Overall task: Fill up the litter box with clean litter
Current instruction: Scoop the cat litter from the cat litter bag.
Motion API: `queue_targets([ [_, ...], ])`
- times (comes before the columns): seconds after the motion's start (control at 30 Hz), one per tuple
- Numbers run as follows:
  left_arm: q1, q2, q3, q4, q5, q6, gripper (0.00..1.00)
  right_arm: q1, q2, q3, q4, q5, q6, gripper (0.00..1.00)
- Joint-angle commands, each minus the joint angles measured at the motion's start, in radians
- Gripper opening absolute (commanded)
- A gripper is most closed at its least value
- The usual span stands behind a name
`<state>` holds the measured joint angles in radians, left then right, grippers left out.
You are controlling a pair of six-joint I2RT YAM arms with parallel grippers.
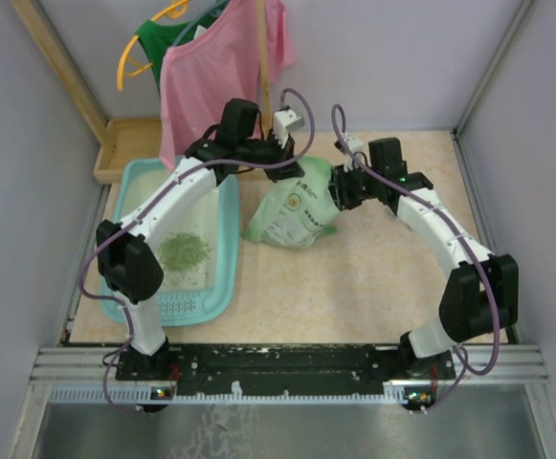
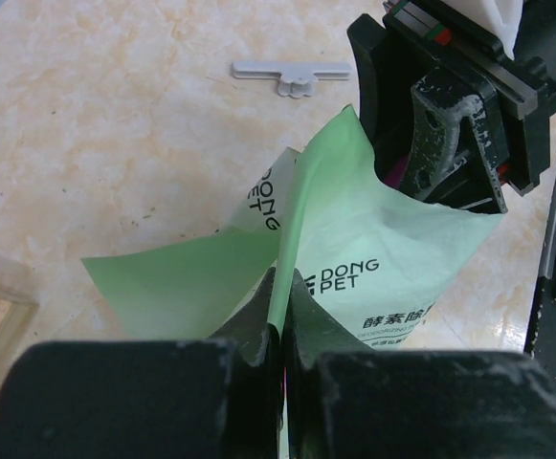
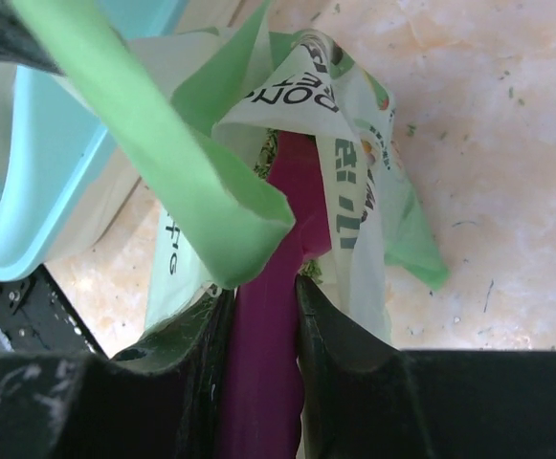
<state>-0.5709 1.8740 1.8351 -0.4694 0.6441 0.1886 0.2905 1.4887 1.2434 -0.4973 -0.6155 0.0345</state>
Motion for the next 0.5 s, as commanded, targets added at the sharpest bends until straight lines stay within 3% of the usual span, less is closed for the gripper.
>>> queue_targets([
  [0.0, -0.024, -0.048, 0.118, 0.135, -0.010, -0.005, 0.00, 0.053, -0.008, -0.007, -0.118, -0.115, 0.055, 0.00],
  [0.1, -0.031, -0.036, 0.147, 0.140, -0.035, 0.003, 0.00, 0.060, 0.000, 0.017, -0.173, 0.170, -0.012, 0.00],
  [0.17, -0.033, -0.027, 0.160, 0.141, -0.047, 0.006, 0.00, 0.062, 0.005, 0.022, -0.196, 0.222, -0.034, 0.00],
  [0.3, -0.039, -0.017, 0.167, 0.148, -0.057, 0.009, 0.00, 0.070, -0.003, 0.005, -0.201, 0.178, -0.054, 0.00],
  [0.47, -0.043, -0.018, 0.156, 0.157, -0.072, 0.011, 0.00, 0.070, -0.010, -0.011, -0.184, -0.060, -0.050, 0.00],
])
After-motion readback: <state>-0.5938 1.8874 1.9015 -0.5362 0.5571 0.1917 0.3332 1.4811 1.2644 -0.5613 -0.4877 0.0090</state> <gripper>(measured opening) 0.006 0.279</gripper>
